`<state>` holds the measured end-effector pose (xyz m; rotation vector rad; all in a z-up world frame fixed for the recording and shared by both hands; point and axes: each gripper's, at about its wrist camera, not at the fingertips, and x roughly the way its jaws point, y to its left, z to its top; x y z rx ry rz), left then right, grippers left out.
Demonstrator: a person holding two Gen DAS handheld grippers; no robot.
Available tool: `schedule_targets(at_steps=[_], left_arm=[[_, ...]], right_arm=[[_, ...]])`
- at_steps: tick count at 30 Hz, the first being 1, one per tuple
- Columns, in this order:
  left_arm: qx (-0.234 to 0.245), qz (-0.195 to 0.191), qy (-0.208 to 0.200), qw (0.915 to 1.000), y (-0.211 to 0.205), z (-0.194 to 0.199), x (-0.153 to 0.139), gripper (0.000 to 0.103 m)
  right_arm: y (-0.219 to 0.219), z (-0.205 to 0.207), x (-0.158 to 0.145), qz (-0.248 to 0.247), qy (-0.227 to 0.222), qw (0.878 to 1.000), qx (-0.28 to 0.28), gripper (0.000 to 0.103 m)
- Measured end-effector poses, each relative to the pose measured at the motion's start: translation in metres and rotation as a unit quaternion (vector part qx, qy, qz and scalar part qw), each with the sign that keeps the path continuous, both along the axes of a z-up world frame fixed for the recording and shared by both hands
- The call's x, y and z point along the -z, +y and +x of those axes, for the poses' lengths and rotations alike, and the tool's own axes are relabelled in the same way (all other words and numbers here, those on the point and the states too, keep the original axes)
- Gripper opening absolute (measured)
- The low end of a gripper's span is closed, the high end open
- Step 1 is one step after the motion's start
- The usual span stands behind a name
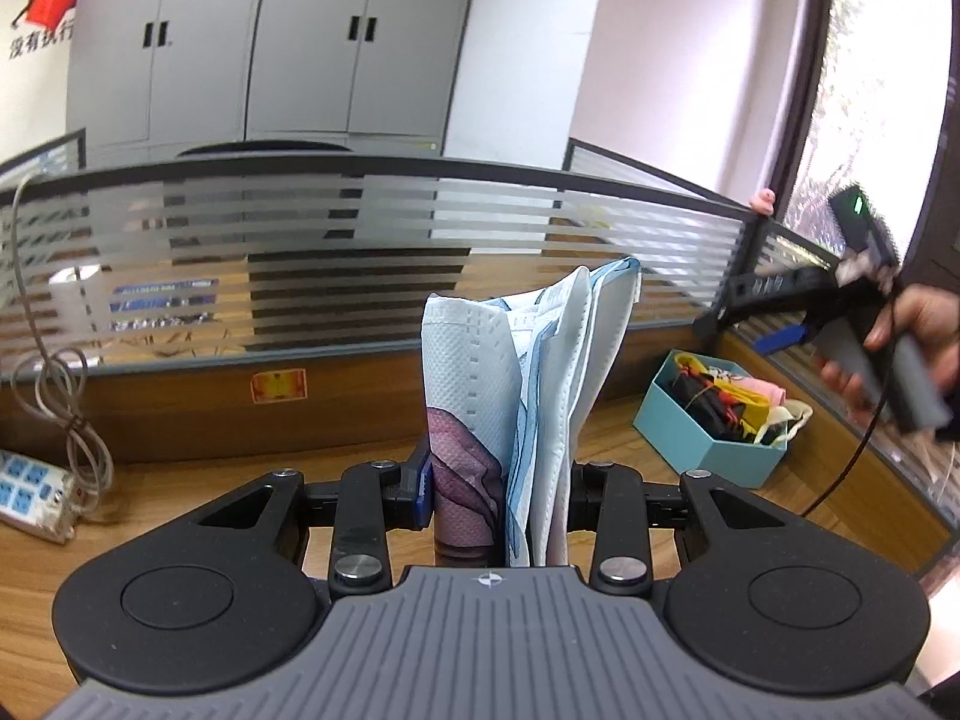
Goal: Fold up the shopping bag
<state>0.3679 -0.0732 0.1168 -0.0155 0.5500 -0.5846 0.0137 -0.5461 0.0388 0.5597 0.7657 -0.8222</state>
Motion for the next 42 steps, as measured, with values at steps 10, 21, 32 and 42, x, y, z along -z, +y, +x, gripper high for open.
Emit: schedule_targets(at_steps=[10, 21, 32, 42], left_arm=[[-0.023, 0.001, -0.003, 0.9997, -0.008, 0.022, 0.035, 0.038], [-0.035, -0.010, 0.034, 0.9988, -0.012, 0.062, 0.074, 0.038], [-0.038, -0.005, 0.063, 0.9972, -0.022, 0.085, 0.110, 0.038], [-0.021, 0.006, 0.084, 0.9962, -0.037, 0.100, 0.124, 0.038]], right_arm=[[-0.029, 0.030, 0.108, 0.003, 0.036, 0.999, -0.020, 0.102], [-0.060, 0.055, 0.178, -0.021, 0.049, 0.998, -0.040, 0.067], [-0.093, 0.057, 0.240, -0.031, 0.073, 0.997, -0.013, 0.027], [-0.103, 0.057, 0.265, -0.022, 0.080, 0.996, -0.010, 0.008]])
